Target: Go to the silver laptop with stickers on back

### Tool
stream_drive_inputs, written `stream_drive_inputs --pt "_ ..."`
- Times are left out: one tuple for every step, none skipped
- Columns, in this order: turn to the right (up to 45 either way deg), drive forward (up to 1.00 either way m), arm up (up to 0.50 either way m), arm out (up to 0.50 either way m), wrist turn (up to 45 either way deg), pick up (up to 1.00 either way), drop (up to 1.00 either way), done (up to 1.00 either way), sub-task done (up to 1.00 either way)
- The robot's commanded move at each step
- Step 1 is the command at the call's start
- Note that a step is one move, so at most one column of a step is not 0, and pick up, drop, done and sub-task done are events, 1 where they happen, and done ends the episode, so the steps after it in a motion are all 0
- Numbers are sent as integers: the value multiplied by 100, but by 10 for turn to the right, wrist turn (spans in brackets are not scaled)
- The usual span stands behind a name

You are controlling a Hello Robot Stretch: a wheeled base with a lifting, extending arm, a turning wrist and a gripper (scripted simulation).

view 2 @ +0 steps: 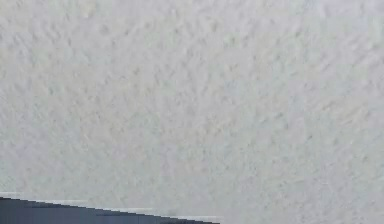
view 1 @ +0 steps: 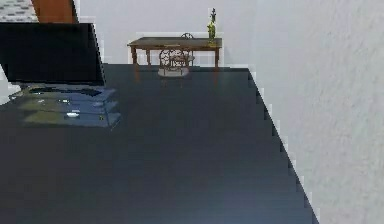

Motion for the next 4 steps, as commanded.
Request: stream_drive_inputs --pt "-90 0 0 0 0 0 0 0 0" --pt "0 100 0 0 0 0 0 0 0" --pt "0 100 0 0 0 0 0 0 0" --pt "-30 0 0 0 0 0 0 0 0"
